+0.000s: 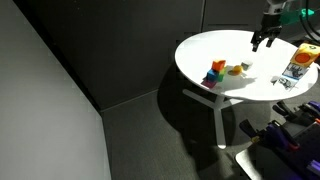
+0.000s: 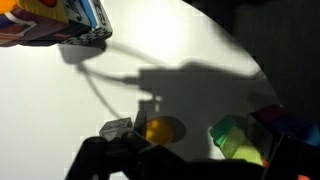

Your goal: Put the grey block on the orange block

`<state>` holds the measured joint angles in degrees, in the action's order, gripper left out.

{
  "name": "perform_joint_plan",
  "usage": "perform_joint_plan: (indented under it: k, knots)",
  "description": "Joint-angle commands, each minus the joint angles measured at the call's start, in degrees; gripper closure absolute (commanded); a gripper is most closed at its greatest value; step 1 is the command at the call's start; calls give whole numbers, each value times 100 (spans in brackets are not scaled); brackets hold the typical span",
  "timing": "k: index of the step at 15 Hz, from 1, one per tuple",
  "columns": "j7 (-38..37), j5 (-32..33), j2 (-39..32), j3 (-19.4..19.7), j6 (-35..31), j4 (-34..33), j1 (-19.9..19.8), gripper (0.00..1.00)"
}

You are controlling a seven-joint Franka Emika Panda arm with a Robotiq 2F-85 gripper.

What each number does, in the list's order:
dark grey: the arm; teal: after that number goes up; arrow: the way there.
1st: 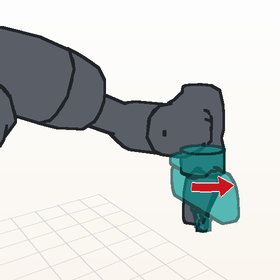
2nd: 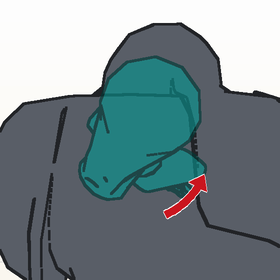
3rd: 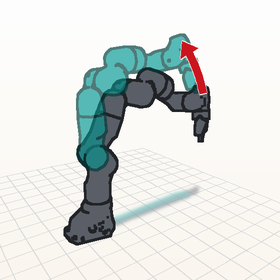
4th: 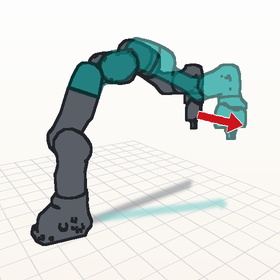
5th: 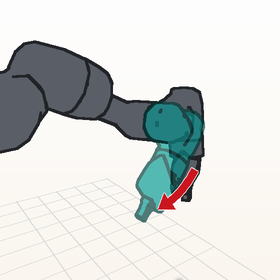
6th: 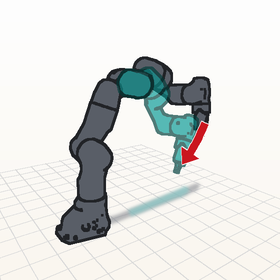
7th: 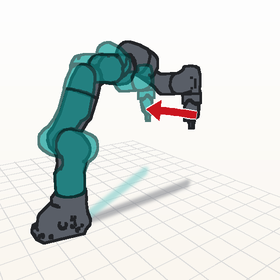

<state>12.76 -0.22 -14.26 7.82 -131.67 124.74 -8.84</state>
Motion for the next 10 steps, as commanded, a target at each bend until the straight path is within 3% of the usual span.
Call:
perform_joint_plan:
  k: [1, 10]
  knots:
    - [-23, 40, -82, -26, -13, -67, -58, 0]
    - [289, -158, -646, -53, -28, -551, -325, 0]
